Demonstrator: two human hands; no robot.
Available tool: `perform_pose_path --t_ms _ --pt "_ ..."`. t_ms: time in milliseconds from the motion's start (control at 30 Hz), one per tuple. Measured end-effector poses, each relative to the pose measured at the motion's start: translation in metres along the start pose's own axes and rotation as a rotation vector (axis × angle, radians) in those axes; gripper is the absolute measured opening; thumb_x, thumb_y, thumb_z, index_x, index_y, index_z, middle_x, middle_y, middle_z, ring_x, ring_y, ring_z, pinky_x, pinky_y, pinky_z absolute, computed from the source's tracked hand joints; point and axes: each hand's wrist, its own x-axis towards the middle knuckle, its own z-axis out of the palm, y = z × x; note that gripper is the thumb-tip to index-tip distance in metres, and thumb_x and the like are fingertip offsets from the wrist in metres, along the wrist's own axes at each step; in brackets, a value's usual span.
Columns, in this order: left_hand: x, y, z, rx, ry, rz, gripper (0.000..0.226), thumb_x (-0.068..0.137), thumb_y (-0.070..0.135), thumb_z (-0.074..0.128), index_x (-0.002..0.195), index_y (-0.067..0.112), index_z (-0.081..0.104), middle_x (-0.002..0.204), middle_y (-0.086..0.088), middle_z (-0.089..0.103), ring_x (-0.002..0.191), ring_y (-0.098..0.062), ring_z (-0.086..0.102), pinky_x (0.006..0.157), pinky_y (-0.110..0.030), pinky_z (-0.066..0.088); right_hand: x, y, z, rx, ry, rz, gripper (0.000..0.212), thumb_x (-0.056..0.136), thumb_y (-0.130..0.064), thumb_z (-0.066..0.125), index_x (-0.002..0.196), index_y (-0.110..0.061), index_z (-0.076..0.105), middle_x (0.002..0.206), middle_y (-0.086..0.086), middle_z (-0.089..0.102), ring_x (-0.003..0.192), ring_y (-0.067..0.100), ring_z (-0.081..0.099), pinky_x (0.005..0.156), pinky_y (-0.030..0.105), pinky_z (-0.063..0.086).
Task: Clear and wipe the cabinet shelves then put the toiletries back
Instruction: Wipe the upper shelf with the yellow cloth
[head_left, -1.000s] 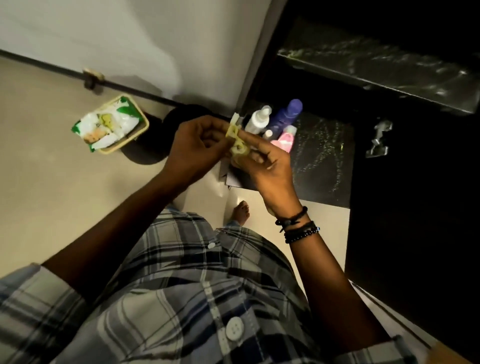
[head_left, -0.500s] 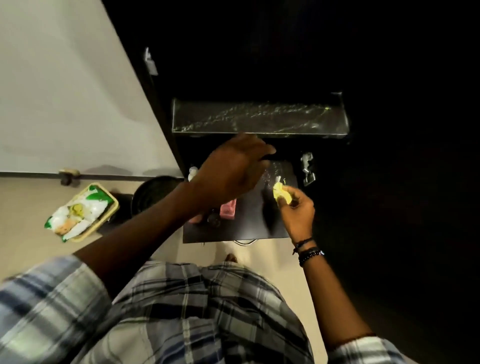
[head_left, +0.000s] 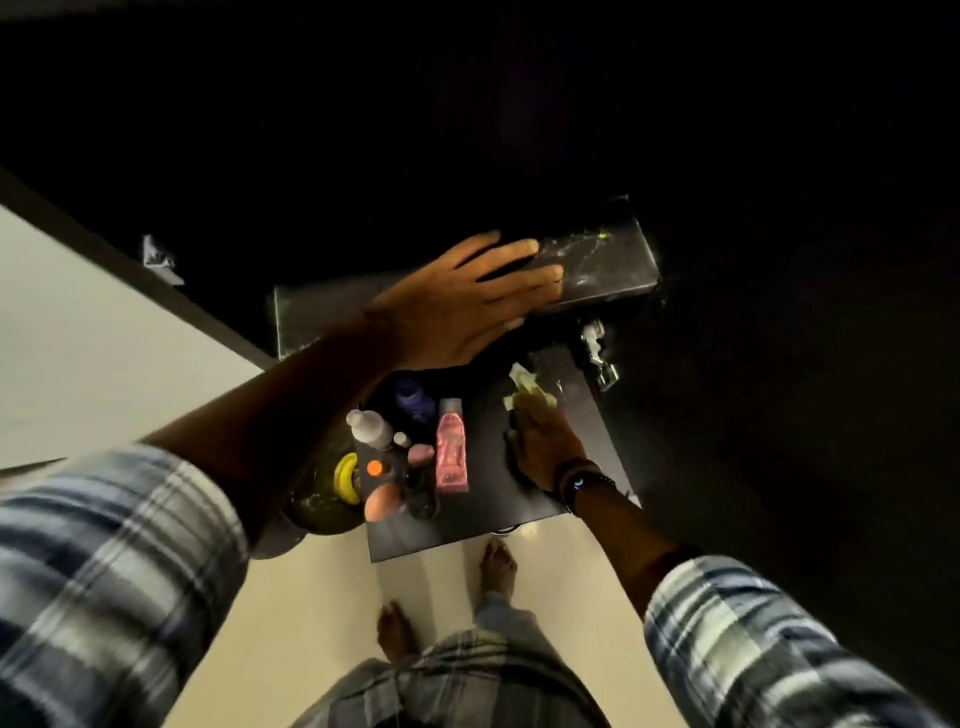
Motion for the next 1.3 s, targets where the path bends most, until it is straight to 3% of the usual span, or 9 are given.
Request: perform_pose_path --t_ms 200,300,433,533,700,800,933,1133,1300 --pt "0.0 0.0 0.009 0.086 0.106 0.03 0.054 0.098 0.034 0.038 0.149 0.02 0.023 0.155 -0.003 0.025 0.143 -0.028 0.021 0.116 -0.043 0.016 0.039 0.02 -0.016 0.094 0.077 0.145 0.057 0.093 -0.031 0.028 0.143 -0.005 0.035 0.149 0.018 0.034 0.14 0.034 0.029 0.118 0.037 0.015" --pt "0.001 0.001 0.011 0.079 0.123 0.016 0.056 0.097 0.032 0.041 0.148 0.018 0.023 0.155 -0.004 0.026 0.143 -0.028 0.021 0.116 -0.043 0.016 0.069 0.006 -0.028 0.196 0.125 0.254 0.055 0.091 -0.023 0.042 0.142 -0.004 0.033 0.146 0.019 0.033 0.136 0.035 0.031 0.115 0.044 0.027" --pt "-0.001 0.001 0.014 0.06 0.144 0.023 0.053 0.096 0.03 0.038 0.147 0.016 0.028 0.154 -0.005 0.028 0.143 -0.029 0.023 0.116 -0.045 0.021 0.068 -0.031 -0.013 0.074 0.059 -0.01 0.062 0.087 -0.022 0.033 0.142 0.007 0.033 0.148 0.028 0.031 0.138 0.042 0.028 0.115 0.048 0.026" --pt "-0.001 0.001 0.012 0.05 0.165 0.019 0.049 0.098 0.029 0.037 0.144 0.015 0.032 0.154 -0.005 0.03 0.142 -0.029 0.025 0.115 -0.045 0.023 0.035 -0.032 -0.008 -0.14 0.081 -0.041 0.045 0.083 -0.017 0.042 0.116 0.006 0.063 0.12 0.026 0.062 0.114 0.044 0.057 0.097 0.051 0.047" --pt "0.0 0.002 0.012 0.032 0.193 0.042 0.05 0.094 0.026 0.047 0.142 0.018 0.036 0.153 -0.003 0.032 0.141 -0.028 0.027 0.114 -0.045 0.024 0.002 0.003 -0.017 -0.211 0.149 0.217 0.045 0.082 -0.018 0.048 0.119 0.008 0.057 0.098 0.021 0.067 0.086 0.037 0.061 0.078 0.038 0.052" --pt "0.0 0.0 0.013 0.046 0.212 0.053 0.049 0.093 0.025 0.046 0.141 0.018 0.038 0.152 -0.003 0.034 0.14 -0.027 0.029 0.114 -0.045 0.025 0.039 0.005 -0.034 -0.111 0.126 0.276 0.047 0.088 -0.023 0.025 0.115 0.003 0.053 0.108 0.021 0.061 0.094 0.035 0.052 0.08 0.041 0.044" --pt "0.001 0.0 0.014 0.055 0.198 0.078 0.058 0.086 0.025 0.057 0.141 0.018 0.038 0.151 -0.003 0.035 0.139 -0.027 0.032 0.114 -0.044 0.026 0.082 -0.009 -0.045 -0.003 0.116 0.33 0.039 0.091 -0.016 0.043 0.125 0.004 0.047 0.127 0.024 0.052 0.114 0.037 0.047 0.092 0.041 0.043" --pt "-0.001 0.0 0.012 -0.037 0.242 0.078 0.043 0.095 0.023 0.043 0.137 0.016 0.043 0.148 -0.004 0.04 0.137 -0.028 0.036 0.112 -0.046 0.029 -0.002 -0.04 -0.008 0.02 0.142 0.336 0.036 0.088 -0.016 0.05 0.122 -0.004 0.053 0.125 0.014 0.05 0.101 0.035 0.058 0.085 0.04 0.052" --pt "0.0 -0.001 0.013 -0.053 0.216 0.08 0.043 0.095 0.024 0.045 0.137 0.016 0.043 0.149 -0.005 0.039 0.138 -0.028 0.033 0.113 -0.047 0.027 -0.072 -0.025 0.0 0.023 0.149 0.42 0.064 0.069 -0.011 0.075 0.128 0.002 0.054 0.131 0.021 0.056 0.109 0.034 0.063 0.088 0.035 0.053"
